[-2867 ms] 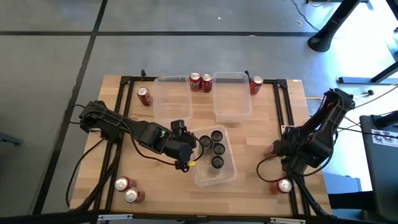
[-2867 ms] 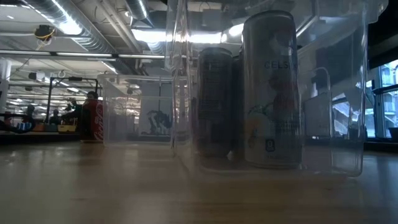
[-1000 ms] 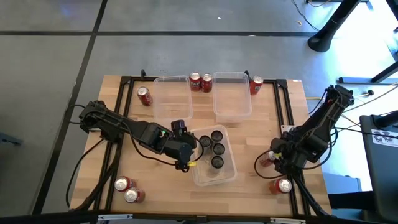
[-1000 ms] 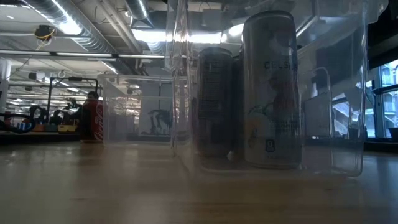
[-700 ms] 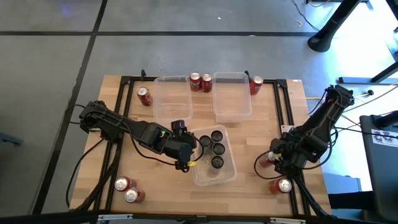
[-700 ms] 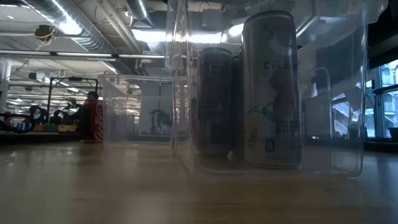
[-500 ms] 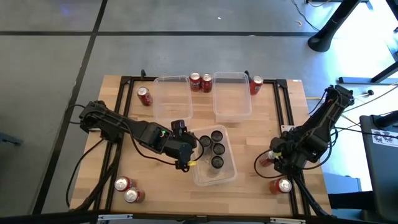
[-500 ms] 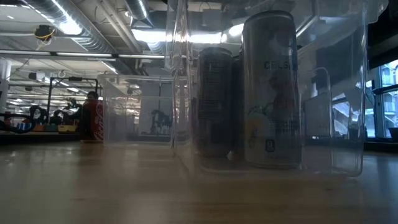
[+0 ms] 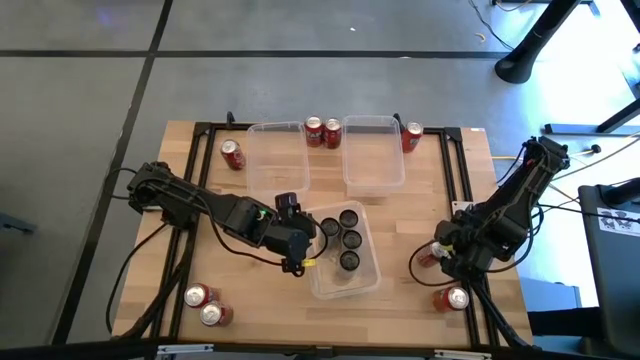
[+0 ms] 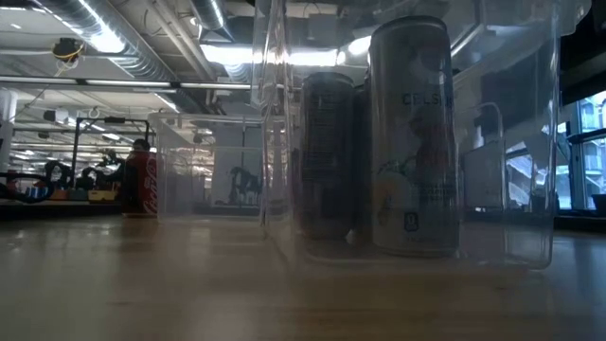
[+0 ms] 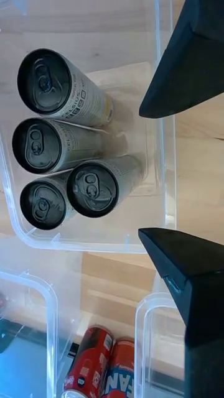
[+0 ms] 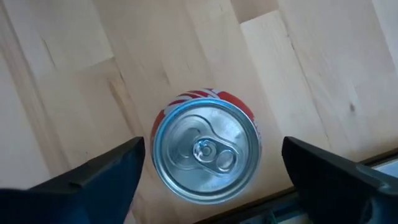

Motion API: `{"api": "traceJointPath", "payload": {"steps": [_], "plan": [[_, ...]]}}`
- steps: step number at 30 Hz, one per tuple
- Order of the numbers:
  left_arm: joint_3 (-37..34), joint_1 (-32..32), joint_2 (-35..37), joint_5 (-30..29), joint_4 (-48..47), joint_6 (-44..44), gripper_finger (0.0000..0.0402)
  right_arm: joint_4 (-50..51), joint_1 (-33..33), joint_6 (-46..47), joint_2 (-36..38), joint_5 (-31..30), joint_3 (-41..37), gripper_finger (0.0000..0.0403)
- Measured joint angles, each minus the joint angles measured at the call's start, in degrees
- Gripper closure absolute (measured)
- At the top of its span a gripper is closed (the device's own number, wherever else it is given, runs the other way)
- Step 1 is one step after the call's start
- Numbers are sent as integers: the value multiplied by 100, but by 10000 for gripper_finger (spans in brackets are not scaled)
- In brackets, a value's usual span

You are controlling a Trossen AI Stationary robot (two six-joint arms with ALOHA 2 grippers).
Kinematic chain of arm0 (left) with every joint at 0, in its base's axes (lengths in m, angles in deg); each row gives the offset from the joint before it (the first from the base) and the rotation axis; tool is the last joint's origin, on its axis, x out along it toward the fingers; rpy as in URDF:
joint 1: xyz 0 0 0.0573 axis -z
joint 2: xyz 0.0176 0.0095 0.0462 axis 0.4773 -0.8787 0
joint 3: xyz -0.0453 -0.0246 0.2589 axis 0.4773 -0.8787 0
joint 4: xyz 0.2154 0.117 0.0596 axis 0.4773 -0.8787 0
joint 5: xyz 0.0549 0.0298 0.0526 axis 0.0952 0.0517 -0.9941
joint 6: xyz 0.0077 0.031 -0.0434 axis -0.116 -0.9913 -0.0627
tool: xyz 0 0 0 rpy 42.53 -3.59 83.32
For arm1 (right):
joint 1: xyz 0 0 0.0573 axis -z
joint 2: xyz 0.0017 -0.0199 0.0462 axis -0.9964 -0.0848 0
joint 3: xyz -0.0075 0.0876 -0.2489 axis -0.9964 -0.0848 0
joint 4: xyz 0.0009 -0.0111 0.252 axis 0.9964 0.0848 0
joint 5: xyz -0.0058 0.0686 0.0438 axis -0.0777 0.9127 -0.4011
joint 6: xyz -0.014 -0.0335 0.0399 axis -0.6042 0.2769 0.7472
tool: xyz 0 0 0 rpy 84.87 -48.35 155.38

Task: Sort soda cans
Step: Put the red/white soda can into the right transparent bin

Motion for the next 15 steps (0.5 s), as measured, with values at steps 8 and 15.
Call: {"api": "traceJointPath", "payload": {"steps": [8,15], "plan": [[0,0,0,-1,-3,20,109,-90,1,0,-258,-121,0,40],[0,2,-1,-2,14,4,109,-117,0,-2,-793,151,0,40]]}}
